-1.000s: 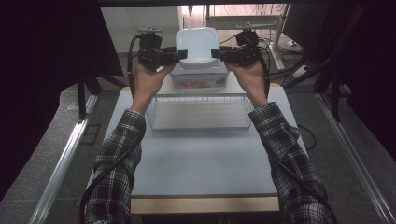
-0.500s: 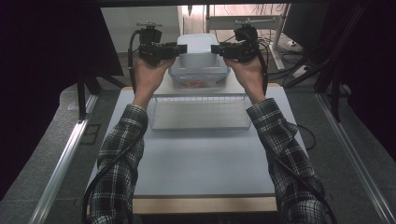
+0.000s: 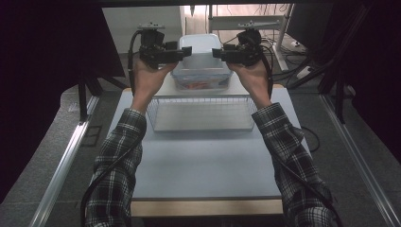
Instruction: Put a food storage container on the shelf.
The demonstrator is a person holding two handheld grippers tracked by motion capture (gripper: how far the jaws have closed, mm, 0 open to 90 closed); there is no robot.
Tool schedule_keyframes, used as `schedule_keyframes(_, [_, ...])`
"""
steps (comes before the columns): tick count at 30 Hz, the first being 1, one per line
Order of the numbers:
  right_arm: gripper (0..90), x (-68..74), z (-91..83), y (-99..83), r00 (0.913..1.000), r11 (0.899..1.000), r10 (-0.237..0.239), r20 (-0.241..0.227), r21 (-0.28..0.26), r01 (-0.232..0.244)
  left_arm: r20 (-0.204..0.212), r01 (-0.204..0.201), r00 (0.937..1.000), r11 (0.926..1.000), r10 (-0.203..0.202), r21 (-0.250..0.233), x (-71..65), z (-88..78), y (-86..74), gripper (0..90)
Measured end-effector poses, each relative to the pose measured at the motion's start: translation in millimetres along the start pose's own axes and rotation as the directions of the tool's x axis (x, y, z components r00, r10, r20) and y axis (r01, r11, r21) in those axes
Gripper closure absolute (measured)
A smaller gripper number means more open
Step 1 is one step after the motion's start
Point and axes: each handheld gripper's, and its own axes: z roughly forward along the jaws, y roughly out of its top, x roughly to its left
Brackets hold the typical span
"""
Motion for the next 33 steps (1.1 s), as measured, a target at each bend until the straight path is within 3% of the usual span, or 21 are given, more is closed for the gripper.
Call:
schedule_keyframes(5, [29.6,0.5,-1.7,-10.1,0.9992,0.999,-0.038,-0.015,0.010,0.038,0.004,-0.049,0.9988,0.9986,0.049,0.021,-4.4,-1.0,-14.0,18.7])
schedule_keyframes(12, [22.4,0.8,-6.6,-29.4,0.9969,0.998,-0.052,-0.059,0.016,0.053,0.046,-0.040,0.9982,0.9980,0.038,0.049,-10.7,-5.9,-34.5,10.1])
schedule_keyframes(20, [15.7,5.8,-19.5,-52.4,0.9902,0.998,-0.061,-0.125,0.011,0.063,0.087,-0.078,0.9936,0.9939,0.072,0.078,-18.3,-13.0,-58.2,6.3])
schedule_keyframes(33, [10.3,9.8,-38.4,-85.3,0.9838,0.998,-0.056,-0.170,0.016,0.060,0.113,-0.151,0.9839,0.9820,0.139,0.113,-37.3,-20.9,-98.3,2.9])
